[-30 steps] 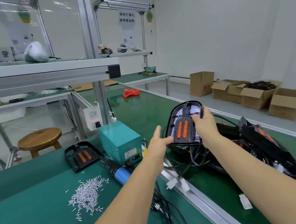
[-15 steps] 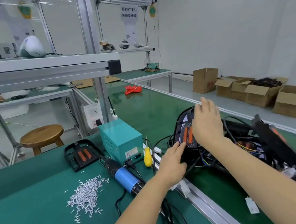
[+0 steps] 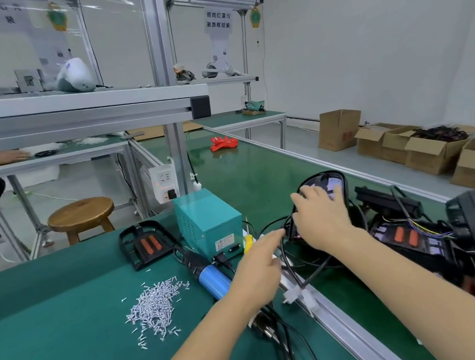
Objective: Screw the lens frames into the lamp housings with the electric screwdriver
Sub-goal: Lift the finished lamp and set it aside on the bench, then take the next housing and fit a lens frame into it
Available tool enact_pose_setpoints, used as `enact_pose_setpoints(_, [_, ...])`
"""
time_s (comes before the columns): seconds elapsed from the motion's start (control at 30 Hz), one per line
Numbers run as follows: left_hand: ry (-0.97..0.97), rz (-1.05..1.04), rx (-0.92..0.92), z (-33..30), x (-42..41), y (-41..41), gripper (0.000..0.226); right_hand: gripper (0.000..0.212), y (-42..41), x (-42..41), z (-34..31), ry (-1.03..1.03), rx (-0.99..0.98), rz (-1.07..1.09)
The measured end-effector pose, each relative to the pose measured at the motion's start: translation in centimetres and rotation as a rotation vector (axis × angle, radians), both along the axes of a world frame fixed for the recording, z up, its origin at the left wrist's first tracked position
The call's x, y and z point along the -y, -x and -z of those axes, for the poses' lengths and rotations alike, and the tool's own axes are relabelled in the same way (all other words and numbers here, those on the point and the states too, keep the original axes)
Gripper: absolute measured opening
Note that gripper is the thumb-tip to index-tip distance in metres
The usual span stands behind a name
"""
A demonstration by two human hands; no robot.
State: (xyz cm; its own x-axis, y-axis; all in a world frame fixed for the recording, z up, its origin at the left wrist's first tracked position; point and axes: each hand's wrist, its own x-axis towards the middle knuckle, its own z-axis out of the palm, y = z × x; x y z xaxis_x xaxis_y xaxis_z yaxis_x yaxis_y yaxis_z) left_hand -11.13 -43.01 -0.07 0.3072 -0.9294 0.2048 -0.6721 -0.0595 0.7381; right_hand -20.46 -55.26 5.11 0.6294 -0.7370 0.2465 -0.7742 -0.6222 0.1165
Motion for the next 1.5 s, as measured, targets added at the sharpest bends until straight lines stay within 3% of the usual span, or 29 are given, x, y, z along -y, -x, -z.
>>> enact_pose_setpoints(0.23, [0.21,-0.316,-0.037,-0.3,-8.9,-5.4,0.039,0.046,-5.3,-8.3,-0.5,-0.087,0.114,-0.318])
enact_pose_setpoints(0.53, [0.173,-0.687,0.019,2.3,-22.9,-12.1,0.03,0.047,-12.7,-20.3,3.3,-0.331,0.038,-0.696])
enact_pose_setpoints(0.77, [0.084,-1.029,0.2,4.0,-32.4,-17.9,0.021,0.053,-16.8,-25.6,7.4,-0.392,-0.12,-0.784])
enact_pose_setpoints(1.0, [-0.154,-1.283,0.442,4.0,-38.4,-24.3,0.052,0.058,-17.5,-26.8,9.8,-0.365,-0.24,-0.735])
enact_pose_setpoints(1.17, [-0.01,-1.349,0.656,2.8,-40.3,-27.1,0.075,0.059,-17.5,-26.7,9.9,-0.361,-0.274,-0.721])
enact_pose_setpoints(1.23, [-0.073,-1.442,0.622,1.9,-41.8,-29.2,0.09,0.059,-17.6,-26.7,9.7,-0.352,-0.284,-0.719])
enact_pose_setpoints(1.3, [-0.291,-1.433,0.458,1.5,-43.4,-31.4,0.098,0.059,-17.7,-26.8,9.6,-0.352,-0.295,-0.717])
enact_pose_setpoints(1.33, [-0.39,-1.375,0.376,1.5,-43.9,-32.3,0.092,0.059,-17.7,-26.8,9.6,-0.355,-0.298,-0.716])
enact_pose_setpoints(1.4, [-0.506,-1.237,0.306,1.7,-44.4,-33.0,0.057,0.059,-17.8,-26.8,9.6,-0.359,-0.298,-0.717])
enact_pose_setpoints(1.43, [-0.526,-1.215,0.341,1.9,-44.4,-33.0,0.04,0.059,-17.8,-26.9,9.6,-0.358,-0.296,-0.719])
enact_pose_setpoints(1.5, [-0.527,-1.238,0.47,2.4,-44.4,-32.9,0.031,0.059,-17.9,-26.9,9.5,-0.356,-0.287,-0.724])
